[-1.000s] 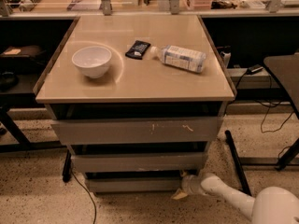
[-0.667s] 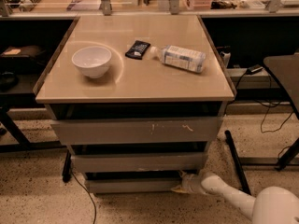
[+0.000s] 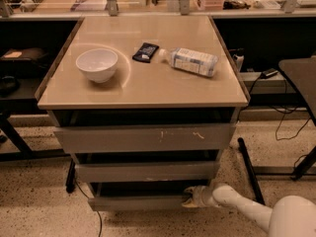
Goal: Open bottom drawer
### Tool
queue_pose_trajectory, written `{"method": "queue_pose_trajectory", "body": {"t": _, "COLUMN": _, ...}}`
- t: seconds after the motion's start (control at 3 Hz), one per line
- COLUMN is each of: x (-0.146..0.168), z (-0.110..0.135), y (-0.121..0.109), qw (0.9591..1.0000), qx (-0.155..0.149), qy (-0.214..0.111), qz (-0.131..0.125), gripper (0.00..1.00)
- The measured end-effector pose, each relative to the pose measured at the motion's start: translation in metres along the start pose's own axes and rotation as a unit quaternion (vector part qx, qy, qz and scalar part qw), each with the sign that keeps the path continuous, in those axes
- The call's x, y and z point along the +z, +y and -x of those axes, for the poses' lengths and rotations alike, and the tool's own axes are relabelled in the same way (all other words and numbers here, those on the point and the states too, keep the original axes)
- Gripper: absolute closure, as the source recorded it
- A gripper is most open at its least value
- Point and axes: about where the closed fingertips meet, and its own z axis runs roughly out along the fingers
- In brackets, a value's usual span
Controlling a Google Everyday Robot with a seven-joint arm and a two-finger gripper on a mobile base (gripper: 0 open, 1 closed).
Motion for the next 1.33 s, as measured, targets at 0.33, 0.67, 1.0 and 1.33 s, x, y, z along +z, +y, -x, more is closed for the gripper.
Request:
{"method": "queue_pose_trajectory", "body": {"t": 0.33, "x": -0.006, "z": -0.009, "y": 0.025, "qw": 1.0, "qx": 0.005, "qy": -0.001, "qz": -0.008, "gripper": 0.95}}
{"method": "queue_pose_trajectory", "body": {"t": 0.67, "x": -0.011, "z": -0.005, "y": 0.023, "qw": 1.0, "qx": 0.005, "qy": -0.001, "qz": -0.008, "gripper": 0.74}}
{"method": "queue_pose_trajectory", "body": {"t": 1.0, "x": -0.009, "z": -0.005, "y": 0.023, "qw": 1.0, "qx": 0.005, "qy": -0.001, "qz": -0.007, "gripper": 0.5}}
{"method": "queue_pose_trajectory", "body": {"t": 1.33, "x": -0.02, "z": -0.014, "y": 0.042, "qw": 0.9999, "qx": 0.006, "qy": -0.003, "qz": 0.01, "gripper": 0.52}}
